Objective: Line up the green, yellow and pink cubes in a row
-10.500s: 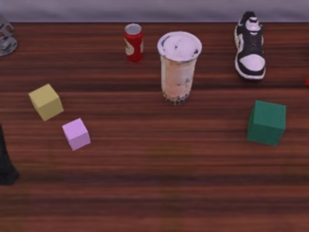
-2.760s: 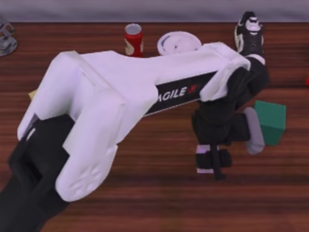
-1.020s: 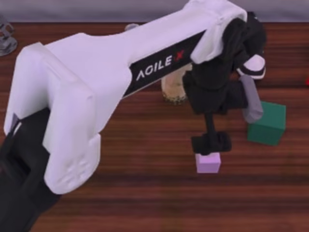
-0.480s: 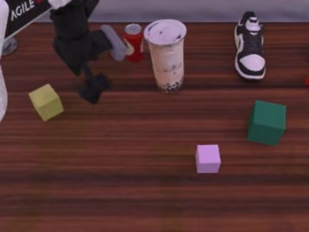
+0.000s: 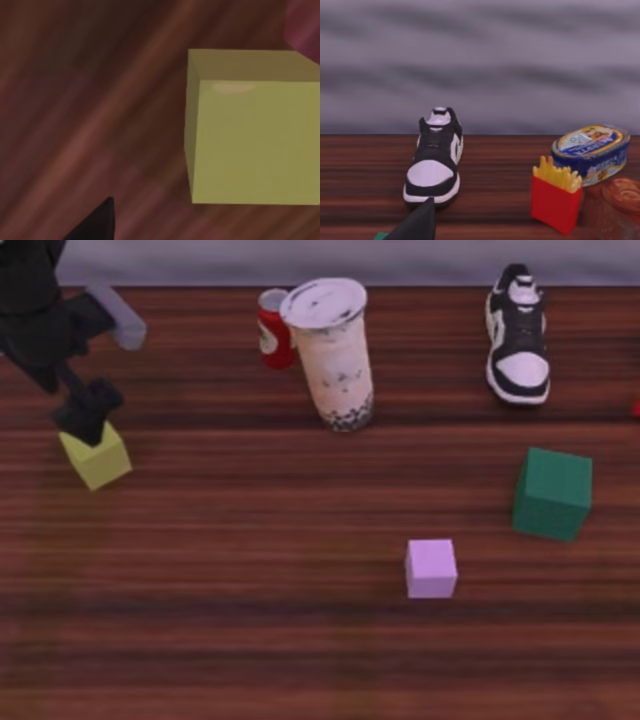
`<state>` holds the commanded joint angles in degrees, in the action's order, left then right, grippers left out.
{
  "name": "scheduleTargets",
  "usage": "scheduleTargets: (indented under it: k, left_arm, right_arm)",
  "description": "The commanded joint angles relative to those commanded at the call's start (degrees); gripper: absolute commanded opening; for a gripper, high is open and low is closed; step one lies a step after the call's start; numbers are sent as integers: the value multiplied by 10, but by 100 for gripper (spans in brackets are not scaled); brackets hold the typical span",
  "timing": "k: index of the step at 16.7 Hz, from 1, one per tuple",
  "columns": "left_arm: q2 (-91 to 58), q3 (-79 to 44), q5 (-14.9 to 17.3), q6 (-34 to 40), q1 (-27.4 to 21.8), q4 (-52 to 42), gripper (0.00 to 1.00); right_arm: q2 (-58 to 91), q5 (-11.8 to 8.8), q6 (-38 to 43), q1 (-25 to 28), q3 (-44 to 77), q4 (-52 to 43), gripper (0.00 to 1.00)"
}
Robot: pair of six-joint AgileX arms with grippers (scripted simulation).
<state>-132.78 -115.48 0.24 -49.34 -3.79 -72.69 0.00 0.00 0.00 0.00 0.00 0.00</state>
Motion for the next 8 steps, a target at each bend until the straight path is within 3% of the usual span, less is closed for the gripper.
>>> scheduleTargets:
  k: [4, 8]
  left_arm:
    - [-4, 6, 0, 1, -1, 9, 100]
    - [-23, 60, 0, 0, 0, 84, 100]
  right_arm:
    - [0, 0, 0, 0, 0, 0, 100]
    - [0, 0, 0, 0, 0, 0, 100]
